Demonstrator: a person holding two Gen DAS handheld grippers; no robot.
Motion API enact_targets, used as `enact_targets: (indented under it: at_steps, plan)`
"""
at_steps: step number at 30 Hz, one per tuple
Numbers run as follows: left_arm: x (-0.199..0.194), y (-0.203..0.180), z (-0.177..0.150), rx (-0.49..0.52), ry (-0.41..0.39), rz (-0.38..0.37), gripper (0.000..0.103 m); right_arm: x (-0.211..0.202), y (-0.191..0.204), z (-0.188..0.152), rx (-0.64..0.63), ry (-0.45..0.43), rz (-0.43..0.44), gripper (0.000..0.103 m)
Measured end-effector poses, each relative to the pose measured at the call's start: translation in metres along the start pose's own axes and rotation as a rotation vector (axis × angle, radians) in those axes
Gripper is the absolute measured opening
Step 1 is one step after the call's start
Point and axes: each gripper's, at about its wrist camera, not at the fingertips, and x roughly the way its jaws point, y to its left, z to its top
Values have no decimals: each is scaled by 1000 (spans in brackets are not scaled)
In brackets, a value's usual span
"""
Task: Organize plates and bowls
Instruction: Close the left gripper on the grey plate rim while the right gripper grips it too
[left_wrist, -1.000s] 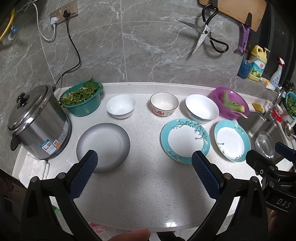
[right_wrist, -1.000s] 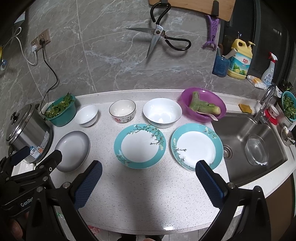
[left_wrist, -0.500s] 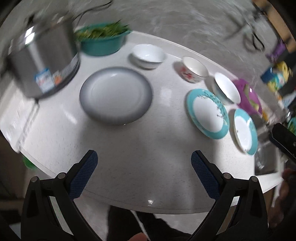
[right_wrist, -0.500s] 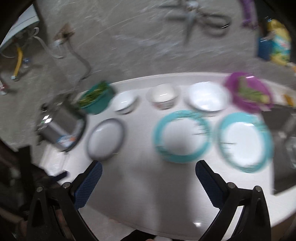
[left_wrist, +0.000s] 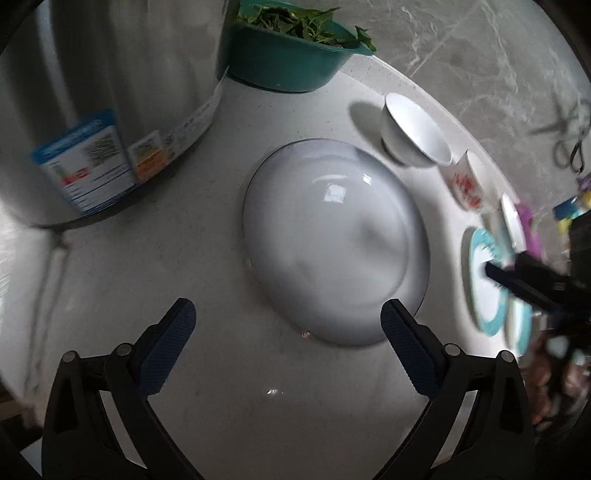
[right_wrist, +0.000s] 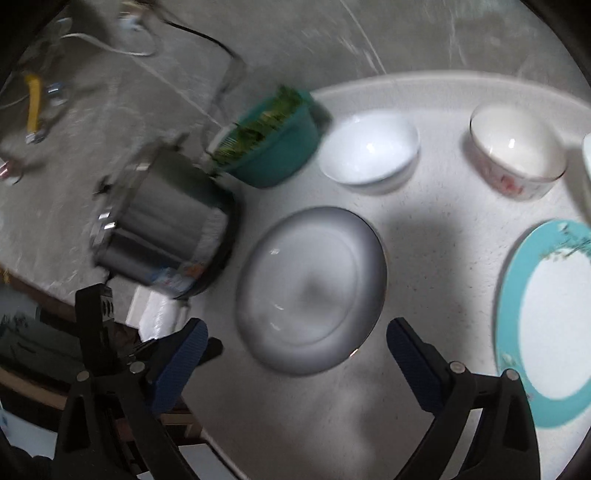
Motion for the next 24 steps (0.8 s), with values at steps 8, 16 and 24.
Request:
enact_targets:
  at_steps: [8,16,24]
  plan:
    - [31,11,26,54,42,10,89,30,-41,8,115,22,18,70]
    - [47,15,39,55,68,4,59,47,-56,15,121,47,28,69]
    - [57,1,50,91,65,42,58,56,-64,20,108,45,42,50]
